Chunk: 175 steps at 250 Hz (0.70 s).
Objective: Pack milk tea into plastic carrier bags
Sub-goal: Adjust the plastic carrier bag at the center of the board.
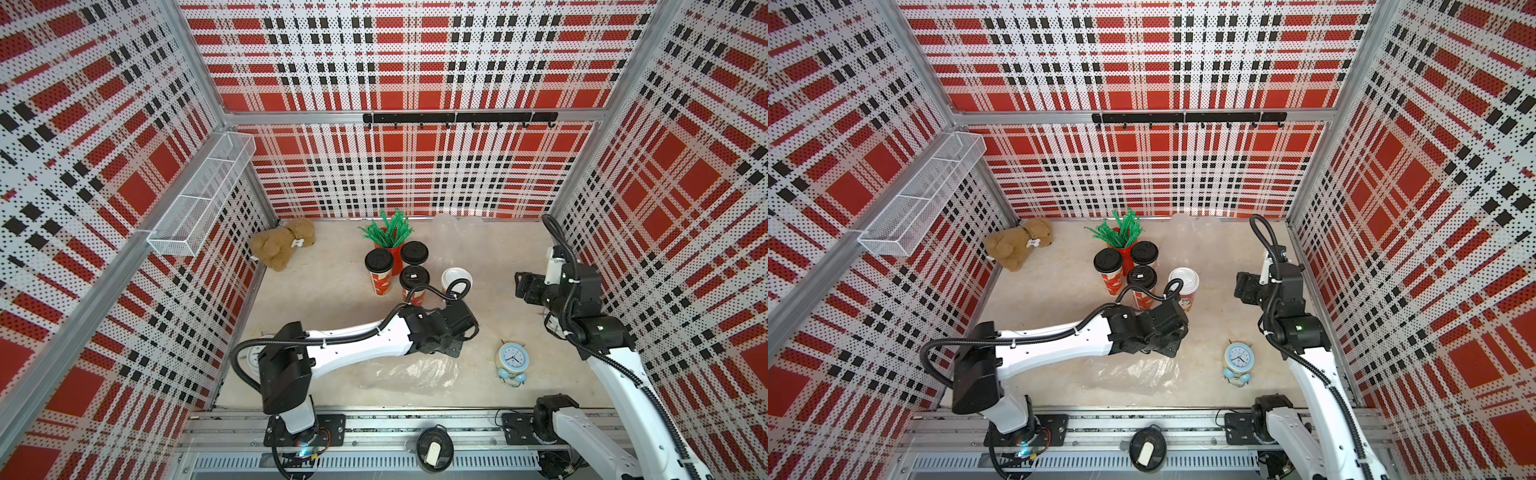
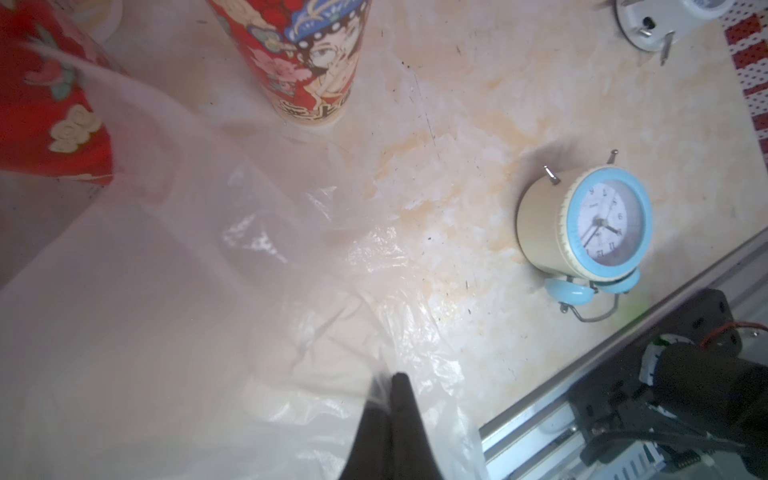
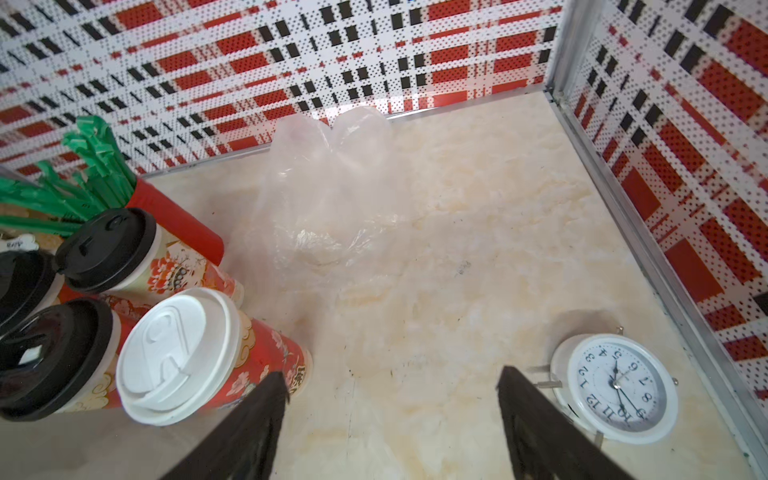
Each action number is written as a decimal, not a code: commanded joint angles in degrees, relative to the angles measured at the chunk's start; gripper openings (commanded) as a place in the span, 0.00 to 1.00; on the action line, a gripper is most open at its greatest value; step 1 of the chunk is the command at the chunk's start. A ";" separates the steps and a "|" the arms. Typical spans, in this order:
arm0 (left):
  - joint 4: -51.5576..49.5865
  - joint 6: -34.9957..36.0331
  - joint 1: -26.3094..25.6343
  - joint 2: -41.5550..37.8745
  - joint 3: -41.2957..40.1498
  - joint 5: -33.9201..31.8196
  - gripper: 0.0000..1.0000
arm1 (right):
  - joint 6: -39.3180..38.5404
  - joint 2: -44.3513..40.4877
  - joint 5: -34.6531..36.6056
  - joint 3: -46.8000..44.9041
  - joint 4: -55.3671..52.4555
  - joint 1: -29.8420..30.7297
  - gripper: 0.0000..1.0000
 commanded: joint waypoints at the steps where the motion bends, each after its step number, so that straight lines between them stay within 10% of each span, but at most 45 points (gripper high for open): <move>1: 1.28 4.18 2.15 -3.58 -3.15 1.53 0.00 | -3.69 2.75 -1.72 4.77 -2.68 3.63 0.87; 175: 16.50 13.48 21.80 -28.64 -23.28 28.46 0.00 | -10.25 31.24 3.78 30.23 -17.32 21.47 1.00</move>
